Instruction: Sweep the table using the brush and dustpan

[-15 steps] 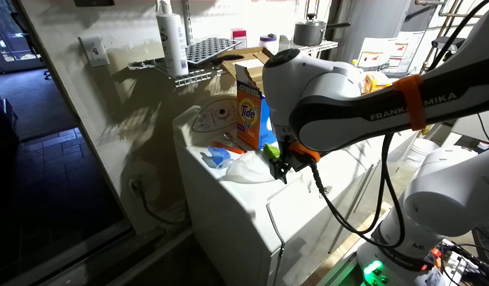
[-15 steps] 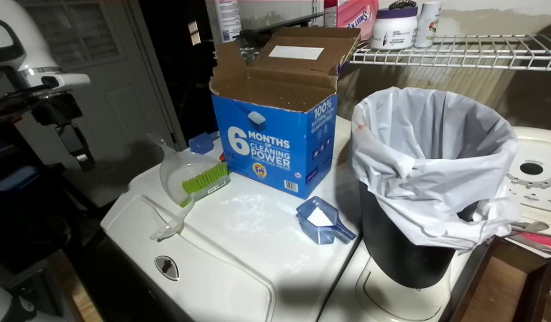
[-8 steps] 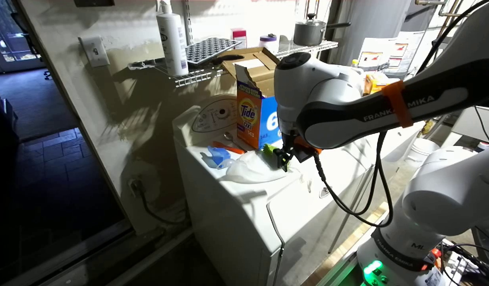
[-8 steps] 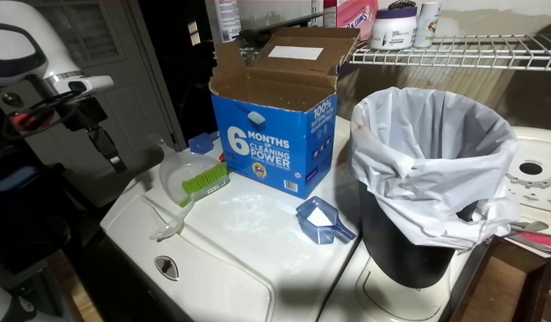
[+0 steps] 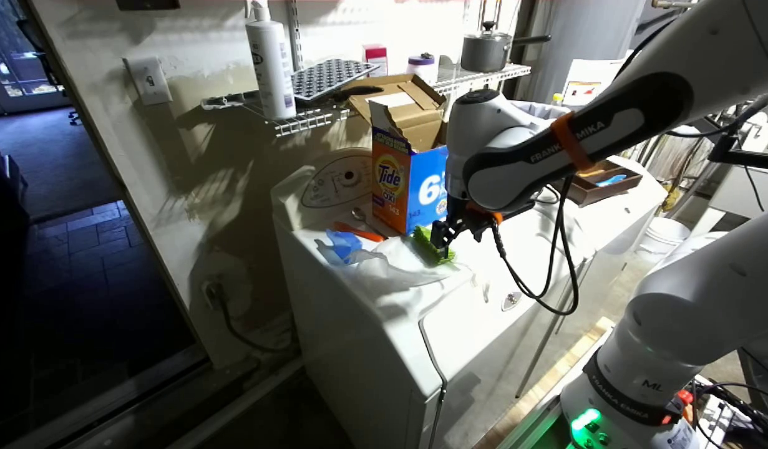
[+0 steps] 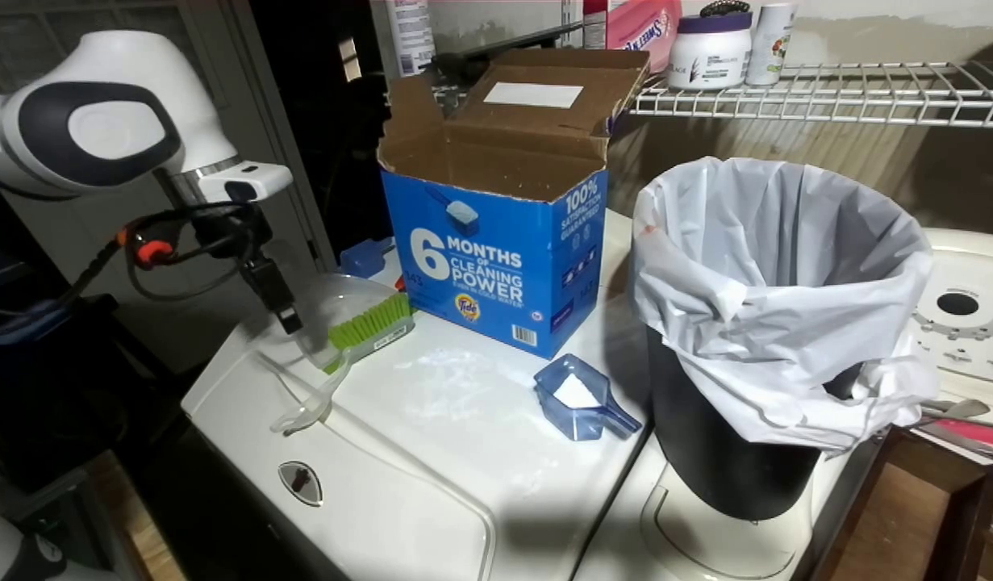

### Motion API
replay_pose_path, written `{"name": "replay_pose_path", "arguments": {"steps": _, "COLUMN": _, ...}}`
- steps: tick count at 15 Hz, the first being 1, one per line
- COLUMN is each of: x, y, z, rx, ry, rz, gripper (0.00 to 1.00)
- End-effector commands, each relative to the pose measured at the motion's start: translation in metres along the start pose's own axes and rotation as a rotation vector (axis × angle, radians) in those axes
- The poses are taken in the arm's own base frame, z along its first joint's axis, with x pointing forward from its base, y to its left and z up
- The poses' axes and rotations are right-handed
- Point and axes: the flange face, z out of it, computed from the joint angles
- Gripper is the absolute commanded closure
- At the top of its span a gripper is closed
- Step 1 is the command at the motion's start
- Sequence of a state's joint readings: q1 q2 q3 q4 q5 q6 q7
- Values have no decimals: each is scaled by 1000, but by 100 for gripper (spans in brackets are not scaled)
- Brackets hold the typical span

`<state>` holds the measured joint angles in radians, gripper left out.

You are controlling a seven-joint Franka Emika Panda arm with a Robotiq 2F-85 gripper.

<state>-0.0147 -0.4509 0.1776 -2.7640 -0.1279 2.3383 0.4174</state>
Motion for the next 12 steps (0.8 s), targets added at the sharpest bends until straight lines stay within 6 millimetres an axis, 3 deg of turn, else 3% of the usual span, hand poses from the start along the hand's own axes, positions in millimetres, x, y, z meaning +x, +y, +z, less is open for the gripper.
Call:
{"name": "replay_pose_path", "arguments": {"steps": 1, "x": 9, "y": 28, "z": 25, "rx": 2, "ry": -64, "rz": -20, "gripper": 0}}
{"name": "replay_pose_path", "arguments": {"steps": 2, "x": 6, "y": 18, "z": 14, "rx": 12, "ry": -38, "rz": -2, "gripper": 0}}
{"name": "replay_pose_path", "arguments": {"steps": 6, "x": 8, "y": 27, "z": 24, "rx": 14, "ry": -67, "rz": -2, "gripper": 0}}
{"name": "replay_pose_path", "arguments": {"steps": 12, "x": 20, "y": 59, "z": 35, "rx": 36, "ry": -52, "rz": 12, "gripper": 0}}
